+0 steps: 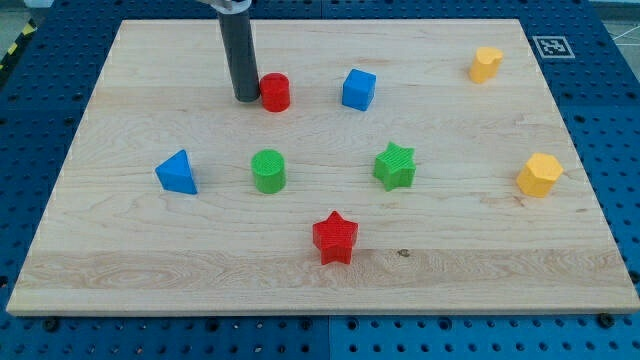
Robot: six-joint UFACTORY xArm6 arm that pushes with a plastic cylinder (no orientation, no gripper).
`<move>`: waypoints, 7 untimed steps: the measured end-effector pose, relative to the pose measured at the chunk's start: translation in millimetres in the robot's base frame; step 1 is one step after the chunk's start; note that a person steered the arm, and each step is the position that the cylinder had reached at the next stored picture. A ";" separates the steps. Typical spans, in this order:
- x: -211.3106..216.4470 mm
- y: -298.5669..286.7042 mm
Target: Push the red circle closer to the green circle
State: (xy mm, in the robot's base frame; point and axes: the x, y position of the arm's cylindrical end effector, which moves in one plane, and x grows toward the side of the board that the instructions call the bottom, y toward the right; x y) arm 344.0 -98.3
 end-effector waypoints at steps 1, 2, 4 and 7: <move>-41.0 11.7; -52.2 16.3; -51.6 29.3; 21.6 29.2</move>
State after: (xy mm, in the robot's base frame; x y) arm 365.5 -69.0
